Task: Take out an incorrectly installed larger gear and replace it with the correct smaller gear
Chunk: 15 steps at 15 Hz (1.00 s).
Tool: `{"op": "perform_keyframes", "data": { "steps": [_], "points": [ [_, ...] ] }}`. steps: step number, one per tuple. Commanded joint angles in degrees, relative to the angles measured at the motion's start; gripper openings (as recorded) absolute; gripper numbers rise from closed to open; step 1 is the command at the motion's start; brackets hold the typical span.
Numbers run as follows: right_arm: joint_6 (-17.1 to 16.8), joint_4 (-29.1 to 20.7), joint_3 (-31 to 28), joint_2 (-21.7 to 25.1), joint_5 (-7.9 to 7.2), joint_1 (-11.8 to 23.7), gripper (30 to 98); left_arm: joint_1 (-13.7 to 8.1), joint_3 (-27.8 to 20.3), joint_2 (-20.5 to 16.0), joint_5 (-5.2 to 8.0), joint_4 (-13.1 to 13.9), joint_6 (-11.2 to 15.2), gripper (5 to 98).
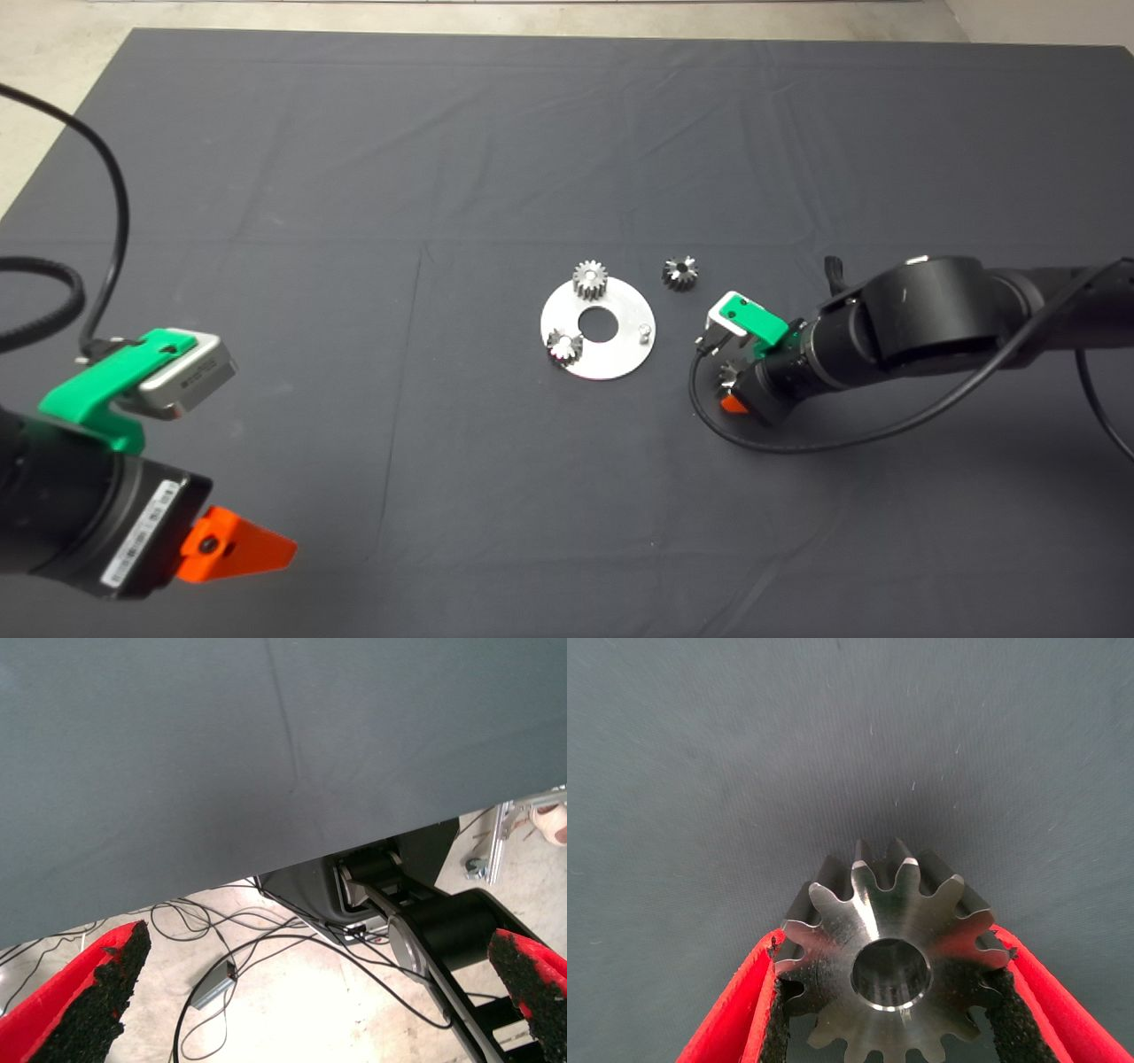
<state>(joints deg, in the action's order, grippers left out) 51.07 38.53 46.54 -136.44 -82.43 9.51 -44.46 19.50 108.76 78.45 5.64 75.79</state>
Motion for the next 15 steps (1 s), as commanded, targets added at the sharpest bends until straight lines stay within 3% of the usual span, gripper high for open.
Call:
{"op": "perform_keyframes", "data": {
  "steps": [1, 15],
  "points": [
    [0.35, 3.79, -0.77, 0.24, 0.43, 1.13, 47.6, -0.75, 0.08, 0.10, 0.30, 0.86, 0.24, 98.1],
    [1.66, 4.71, -2.61, 1.12, 0.43, 1.74, 50.0, -0.72, -0.01, 0.01, 0.39, 1.21, 0.24, 98.1]
  ]
}}
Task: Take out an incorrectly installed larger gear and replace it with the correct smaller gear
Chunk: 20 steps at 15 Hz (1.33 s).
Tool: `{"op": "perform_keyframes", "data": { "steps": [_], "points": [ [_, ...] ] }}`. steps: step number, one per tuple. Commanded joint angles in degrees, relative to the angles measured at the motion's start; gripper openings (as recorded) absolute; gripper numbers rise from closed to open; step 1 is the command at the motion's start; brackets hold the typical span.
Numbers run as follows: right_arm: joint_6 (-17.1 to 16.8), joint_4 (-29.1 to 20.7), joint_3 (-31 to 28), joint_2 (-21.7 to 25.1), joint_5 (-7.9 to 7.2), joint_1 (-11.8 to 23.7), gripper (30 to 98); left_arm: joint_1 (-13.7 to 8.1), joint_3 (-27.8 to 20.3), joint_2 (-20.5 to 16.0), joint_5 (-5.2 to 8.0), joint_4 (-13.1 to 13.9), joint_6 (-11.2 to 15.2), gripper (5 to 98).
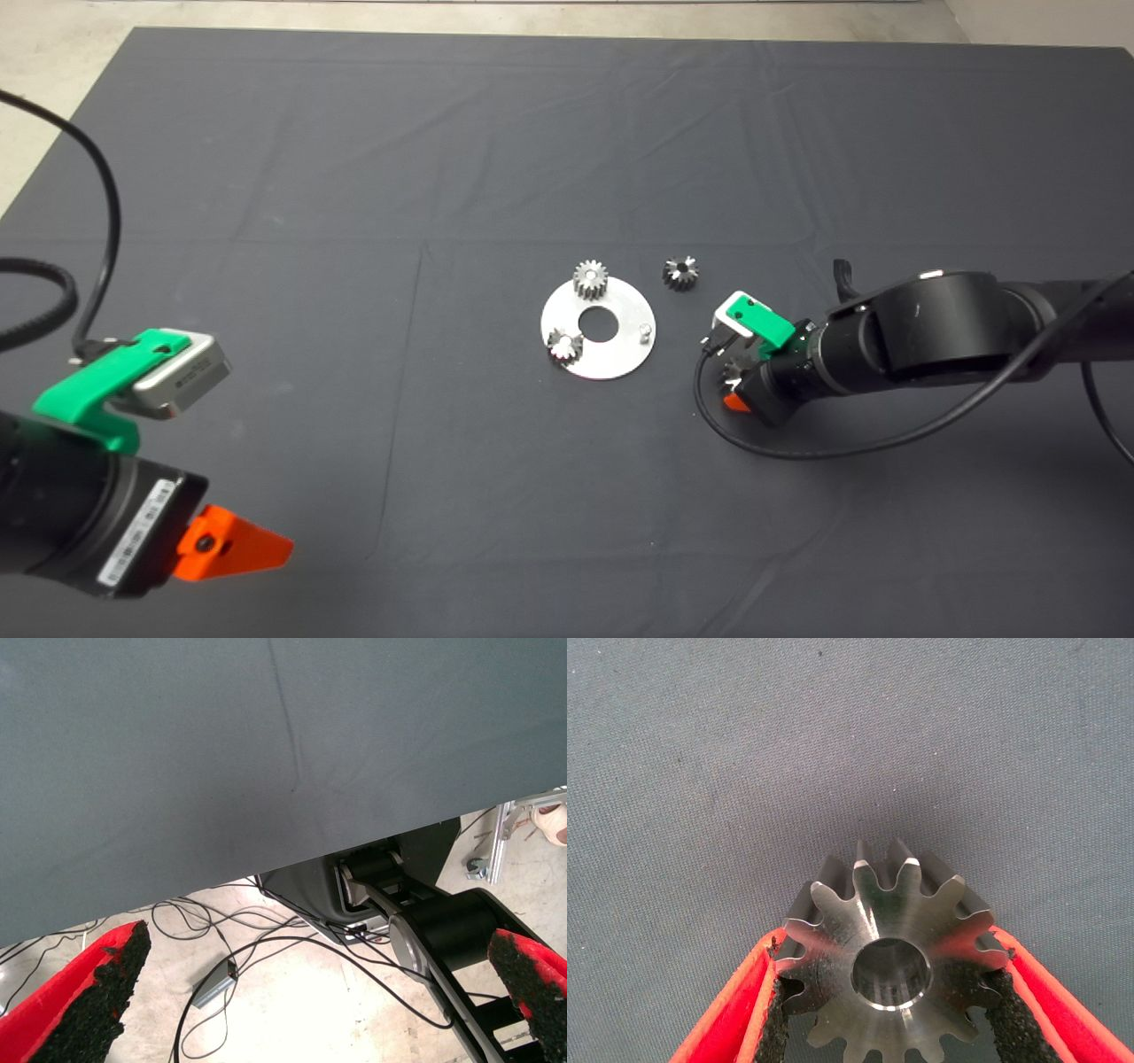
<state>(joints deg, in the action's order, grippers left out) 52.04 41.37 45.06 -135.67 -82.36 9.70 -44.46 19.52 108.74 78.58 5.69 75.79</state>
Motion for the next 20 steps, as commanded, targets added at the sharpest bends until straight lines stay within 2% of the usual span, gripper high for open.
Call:
{"op": "perform_keyframes", "data": {
  "steps": [1, 3, 5, 6, 8, 12, 13, 14, 15, 16, 19, 20],
  "points": [
    [0.69, 1.87, -1.30, 0.35, 0.36, 1.55, 50.0, -0.72, -0.02, -0.06, 0.26, 1.16, 0.24, 98.1],
    [0.69, 1.87, -1.30, 0.46, 0.36, 1.64, 53.1, -0.72, -0.11, -0.32, 0.23, 1.22, 0.17, 98.1],
    [0.78, 1.87, -1.87, 1.14, 0.36, 1.64, 53.4, -0.72, -0.06, -0.32, 0.21, 1.16, 0.24, 98.1],
    [0.87, 1.87, -2.09, 1.49, 0.36, 1.75, 57.8, -0.72, -0.11, -0.32, 0.25, 1.16, 0.24, 98.1],
    [1.44, 1.82, -2.18, 1.58, 0.36, 3.14, 58.5, -0.72, -0.02, -0.32, 0.17, 1.16, 0.24, 98.1],
    [5.63, 1.96, -1.23, 1.02, 0.71, 6.50, 64.9, -0.72, -0.20, -0.54, -0.01, 1.25, 0.06, 98.1],
    [8.06, 1.96, -0.17, 0.97, 0.88, 7.60, 67.1, -0.72, -0.20, -0.58, -0.01, 1.42, 0.06, 98.1],
    [9.80, 1.96, 0.98, 0.80, 1.32, 8.54, 67.4, -0.72, -0.20, -0.58, -0.09, 1.60, 0.06, 98.1],
    [10.13, 1.96, 2.03, -0.08, 1.88, 9.11, 67.5, -0.72, -0.20, -0.58, -0.04, 1.60, 0.06, 98.1],
    [10.44, 1.96, 3.18, -0.70, 2.12, 9.37, 70.6, -0.72, -0.20, -0.58, -0.09, 1.60, 0.06, 98.1],
    [11.77, 1.96, 6.72, -2.29, 3.27, 10.06, 73.1, -0.72, -0.20, -0.50, -0.09, 1.60, 0.15, 98.1],
    [11.98, 1.96, 8.26, -2.46, 4.23, 10.08, 76.9, -0.72, -0.20, -0.50, -0.09, 1.60, 0.15, 98.1]
  ]
}}
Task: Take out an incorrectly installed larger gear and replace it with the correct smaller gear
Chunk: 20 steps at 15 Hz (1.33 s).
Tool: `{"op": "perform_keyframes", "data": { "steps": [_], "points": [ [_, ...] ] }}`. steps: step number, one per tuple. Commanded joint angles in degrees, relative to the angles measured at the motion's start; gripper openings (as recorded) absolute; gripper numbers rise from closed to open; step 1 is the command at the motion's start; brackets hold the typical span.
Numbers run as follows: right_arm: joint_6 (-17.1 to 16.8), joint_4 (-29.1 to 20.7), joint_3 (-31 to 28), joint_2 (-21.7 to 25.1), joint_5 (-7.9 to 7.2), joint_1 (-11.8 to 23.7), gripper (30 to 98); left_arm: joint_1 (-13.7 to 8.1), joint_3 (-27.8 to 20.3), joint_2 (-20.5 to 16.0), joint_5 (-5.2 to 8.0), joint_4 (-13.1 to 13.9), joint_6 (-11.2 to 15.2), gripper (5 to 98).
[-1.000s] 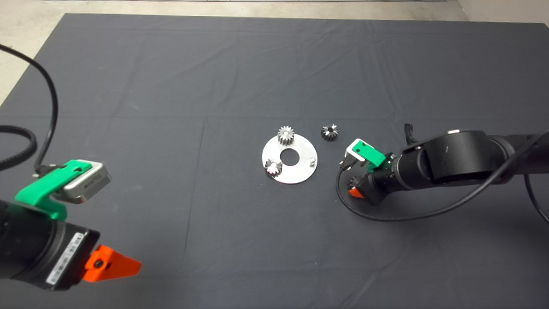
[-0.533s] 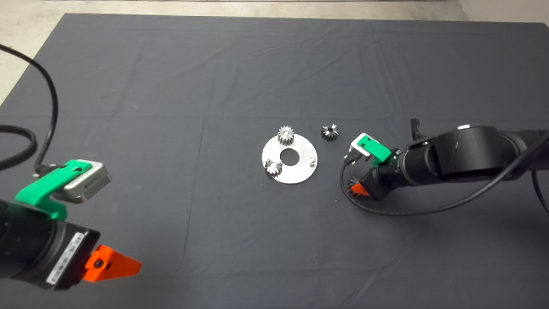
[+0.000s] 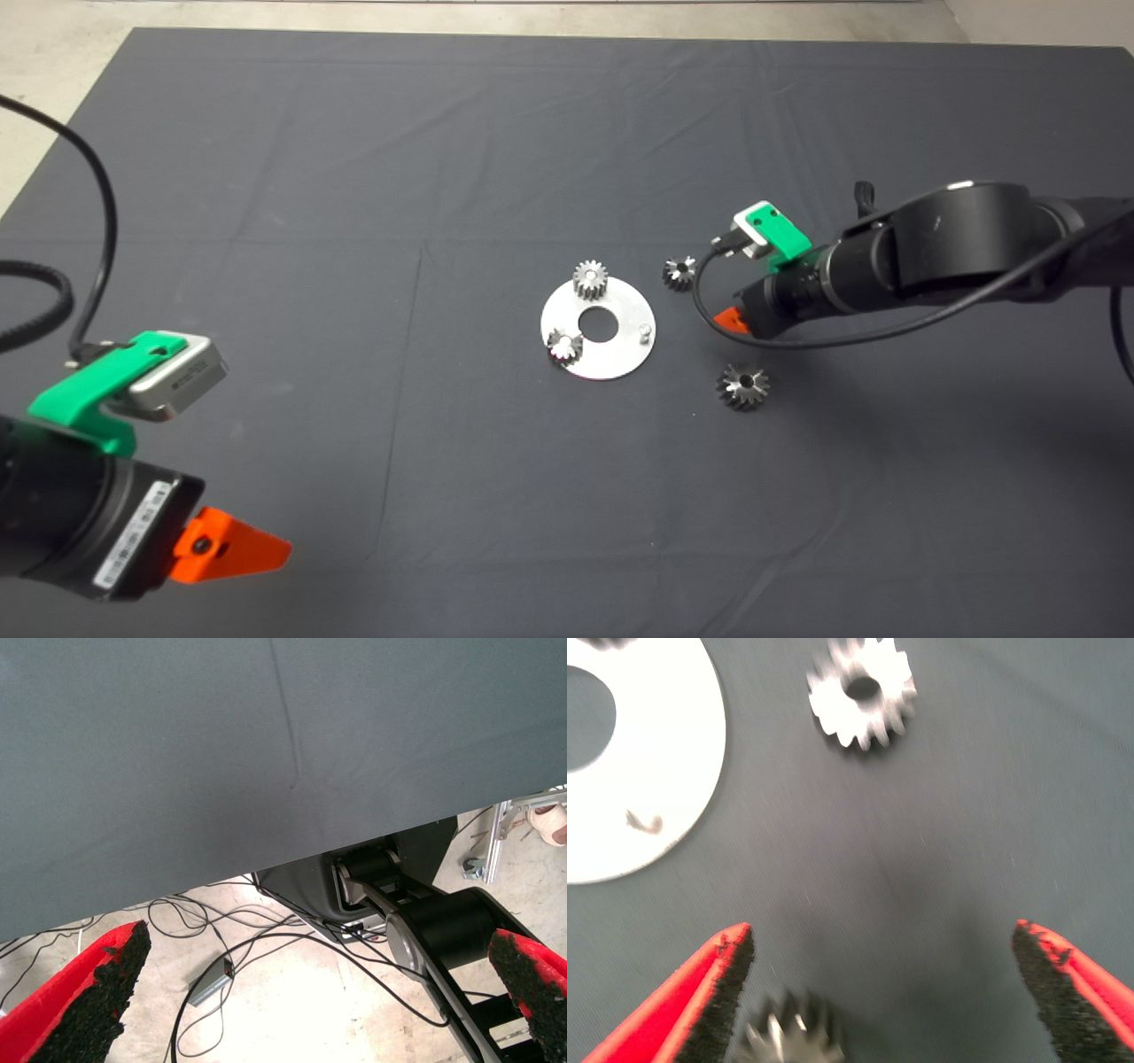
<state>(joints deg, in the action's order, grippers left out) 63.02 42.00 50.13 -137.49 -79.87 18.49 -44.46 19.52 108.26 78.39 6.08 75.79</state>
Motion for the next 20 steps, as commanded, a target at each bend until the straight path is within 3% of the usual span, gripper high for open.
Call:
{"op": "perform_keyframes", "data": {
  "steps": [1, 3, 7, 9, 13, 20],
  "points": [
    [1.37, 1.33, 4.95, -1.17, 3.87, 1.29, 78.2, -0.72, -0.20, -0.02, 0.10, 1.21, 0.15, 98.1],
    [2.36, 1.33, 8.11, -1.96, 5.78, 1.20, 81.8, -0.72, -0.11, -0.02, 0.10, 1.21, 0.24, 98.1],
    [5.54, 6.23, 10.41, -4.25, 5.87, 0.87, 87.7, -0.72, -0.02, -0.02, 0.19, 1.21, 0.41, 98.1],
    [6.33, 7.47, 10.41, -4.25, 5.95, 0.67, 87.7, -0.63, -0.02, -0.02, 0.19, 1.21, 0.41, 98.1],
    [6.42, 11.22, 10.59, -4.25, 7.80, -0.98, 87.7, -0.63, -0.11, -0.02, 0.19, 1.21, 0.41, 98.1],
    [6.24, 14.37, 11.82, -4.59, 8.27, -3.32, 87.7, -0.63, -0.11, -0.02, 0.19, 1.21, 0.41, 98.1]
  ]
}}
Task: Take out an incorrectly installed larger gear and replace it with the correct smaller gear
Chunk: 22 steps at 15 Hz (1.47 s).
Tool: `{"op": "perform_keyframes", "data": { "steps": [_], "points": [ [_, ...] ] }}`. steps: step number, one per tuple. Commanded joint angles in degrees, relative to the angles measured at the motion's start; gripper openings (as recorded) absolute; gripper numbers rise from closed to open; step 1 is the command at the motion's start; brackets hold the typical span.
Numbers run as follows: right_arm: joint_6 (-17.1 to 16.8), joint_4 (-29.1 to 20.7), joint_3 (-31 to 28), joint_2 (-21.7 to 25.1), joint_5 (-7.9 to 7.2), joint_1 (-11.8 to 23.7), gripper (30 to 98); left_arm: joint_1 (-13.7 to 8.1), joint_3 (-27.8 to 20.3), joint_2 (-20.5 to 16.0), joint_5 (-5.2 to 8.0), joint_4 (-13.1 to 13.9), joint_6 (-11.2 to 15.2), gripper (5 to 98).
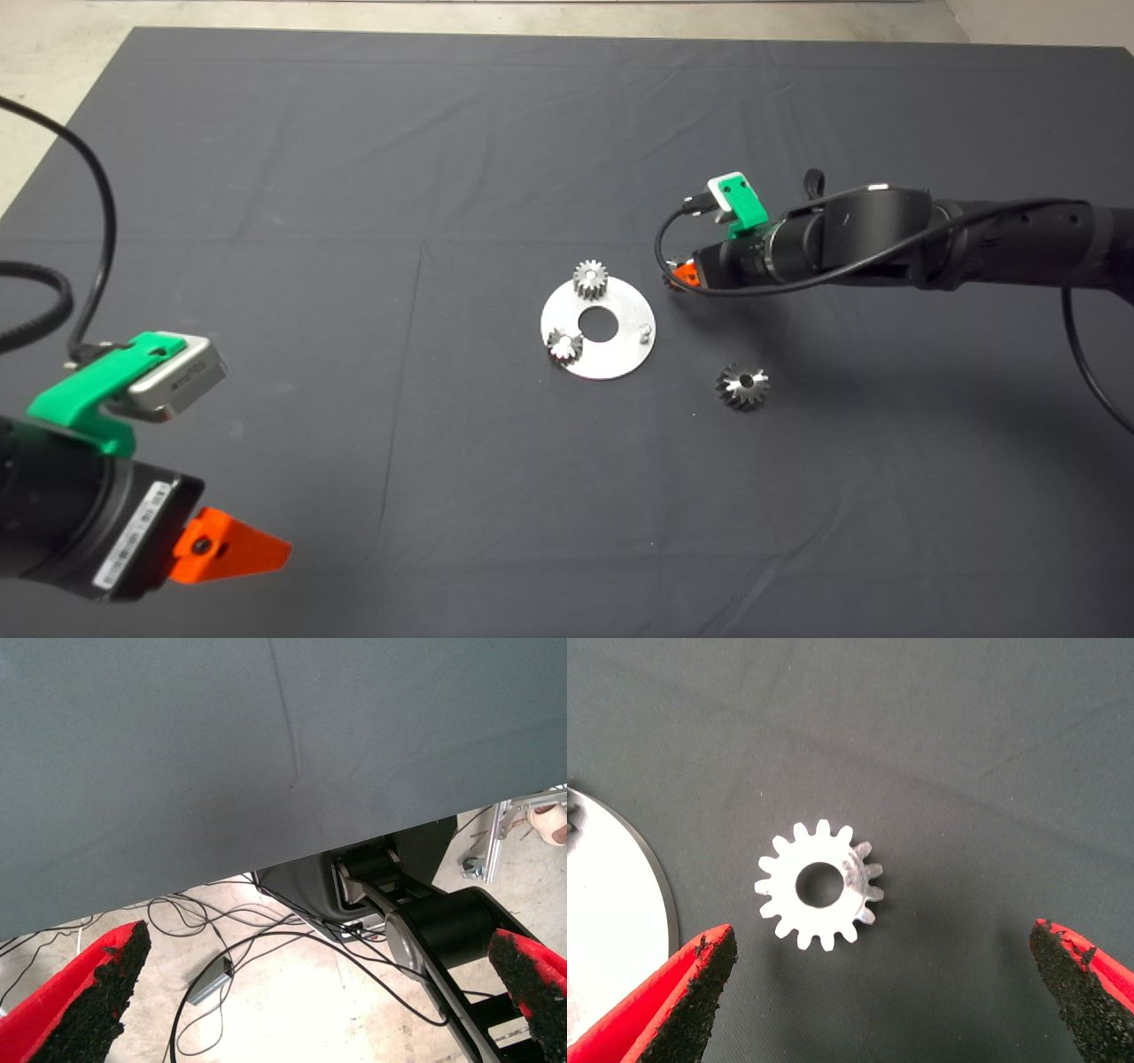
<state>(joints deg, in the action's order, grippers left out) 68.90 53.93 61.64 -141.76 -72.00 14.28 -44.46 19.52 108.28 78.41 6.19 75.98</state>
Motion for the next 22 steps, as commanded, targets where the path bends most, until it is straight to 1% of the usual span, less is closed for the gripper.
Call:
{"op": "perform_keyframes", "data": {
  "steps": [1, 2, 4, 6, 10, 11, 12, 14, 22],
  "points": [
    [0.36, 2.76, 0.49, -0.49, 0.98, 0.85, 87.7, -0.63, -0.11, -0.04, 0.16, 1.10, 0.22, 98.1],
    [0.36, 2.85, 0.93, -0.67, 1.33, 0.85, 87.7, -0.63, -0.11, -0.04, 0.16, 1.10, 0.22, 98.1],
    [0.44, 2.85, 1.01, -0.85, 1.44, 0.85, 87.7, -0.63, -0.11, -0.04, 0.16, 1.10, 0.22, 98.1],
    [0.44, 2.85, 1.24, -1.06, 1.86, 0.81, 87.7, -0.63, -0.11, -0.04, 0.16, 1.10, 0.22, 98.1],
    [0.44, 2.85, 1.63, -1.11, 1.95, 0.76, 87.7, -0.63, -0.11, 0.05, 0.08, 1.10, 0.22, 98.1],
    [0.44, 2.85, 1.98, -1.11, 2.48, 0.76, 87.7, -0.63, -0.11, 0.05, 0.08, 1.10, 0.22, 98.1],
    [0.44, 2.85, 2.65, -1.11, 3.73, 0.35, 87.7, -0.63, -0.11, 0.05, 0.08, 1.10, 0.22, 98.1],
    [0.27, 2.85, 3.21, -1.11, 5.64, -0.47, 87.7, -0.63, -0.11, 0.05, 0.08, 1.10, 0.22, 98.1],
    [0.01, 2.85, 3.61, -1.95, 5.90, -0.74, 87.7, -0.63, -0.11, 0.05, 0.08, 1.10, 0.22, 98.1]
  ]
}}
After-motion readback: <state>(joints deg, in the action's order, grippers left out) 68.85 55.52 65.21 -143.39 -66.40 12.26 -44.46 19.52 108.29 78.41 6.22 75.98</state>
